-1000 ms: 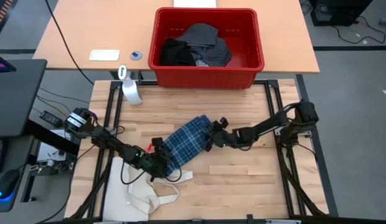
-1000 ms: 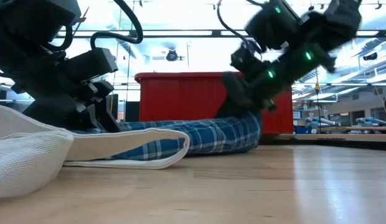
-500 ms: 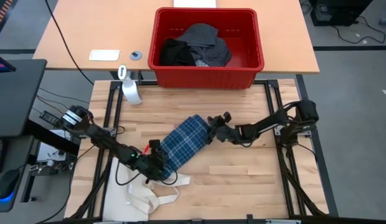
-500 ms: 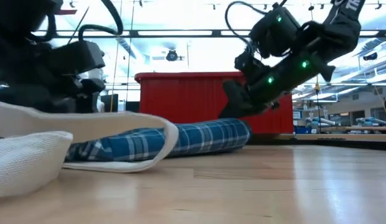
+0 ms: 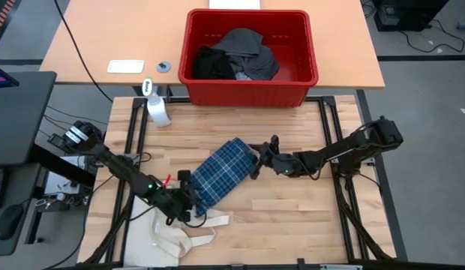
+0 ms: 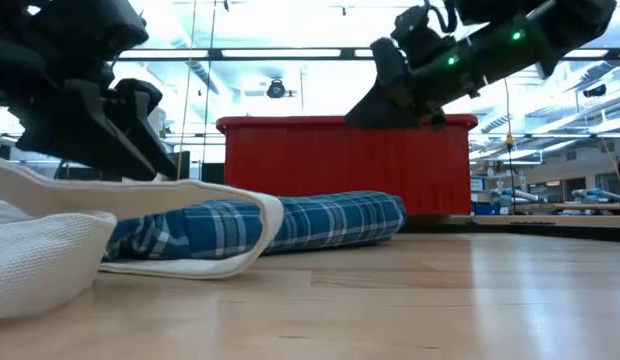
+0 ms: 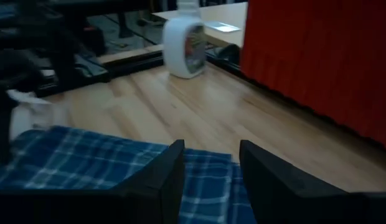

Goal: Fold Laundry from Bin
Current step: Fold the blue pants, then fold the gray short

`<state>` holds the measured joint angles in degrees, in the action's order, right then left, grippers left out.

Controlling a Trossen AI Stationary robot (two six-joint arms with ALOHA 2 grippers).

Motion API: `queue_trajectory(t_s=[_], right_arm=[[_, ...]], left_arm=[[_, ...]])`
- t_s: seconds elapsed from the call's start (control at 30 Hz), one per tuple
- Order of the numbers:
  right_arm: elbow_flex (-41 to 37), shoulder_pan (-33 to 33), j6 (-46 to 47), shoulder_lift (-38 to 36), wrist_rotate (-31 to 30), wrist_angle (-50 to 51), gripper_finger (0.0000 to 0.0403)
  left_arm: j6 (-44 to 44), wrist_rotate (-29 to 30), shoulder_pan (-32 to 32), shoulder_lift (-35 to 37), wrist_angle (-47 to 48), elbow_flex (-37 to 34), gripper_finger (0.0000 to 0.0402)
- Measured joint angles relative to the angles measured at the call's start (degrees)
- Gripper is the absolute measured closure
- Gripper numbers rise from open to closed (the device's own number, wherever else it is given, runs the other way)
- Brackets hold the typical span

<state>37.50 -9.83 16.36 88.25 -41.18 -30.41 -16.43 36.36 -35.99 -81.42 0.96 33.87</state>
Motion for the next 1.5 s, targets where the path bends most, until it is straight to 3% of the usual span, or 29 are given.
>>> queue_trajectory(t_s=[0.23, 0.4, 0.6, 0.8, 1.1, 1.23, 1.4, 1.5], right_arm=[[4.9, -4.1, -0.1, 4.0, -0.6, 4.7, 0.0243], [13.4, -4.0, 1.0, 10.7, 0.3, 16.7, 0.0243], [18.2, -1.9, 8.4, 16.3, 2.5, 29.3, 0.0243], [18.4, -2.5, 16.0, 17.5, 3.1, 31.6, 0.0243], [18.4, -7.4, 18.6, 16.7, -2.5, 27.2, 0.0243], [18.5, -9.2, 18.6, 15.3, -2.6, 25.2, 0.0243], [22.6, -10.8, 14.8, 11.3, -2.8, 26.0, 0.0243], [26.0, -9.9, 10.0, 9.2, -2.4, 27.9, 0.0243]], left_arm=[[2.1, 2.2, 2.3, 0.8, -0.1, 0.1, 0.0221], [1.1, -4.4, 8.3, -1.2, 1.4, 0.1, 0.0221], [2.5, -5.0, 14.0, -3.0, 5.6, 0.1, 0.0221], [15.9, -1.9, 18.2, -3.0, 5.6, 0.2, 0.0221], [36.6, 0.5, 24.8, -3.0, 4.8, 0.2, 0.0221], [40.1, 2.7, 23.7, -1.8, 6.2, 0.1, 0.0221], [39.4, 10.3, 18.8, 3.6, 11.6, 2.7, 0.0221], [37.3, 8.4, 16.6, 7.4, 8.1, 3.6, 0.0221]])
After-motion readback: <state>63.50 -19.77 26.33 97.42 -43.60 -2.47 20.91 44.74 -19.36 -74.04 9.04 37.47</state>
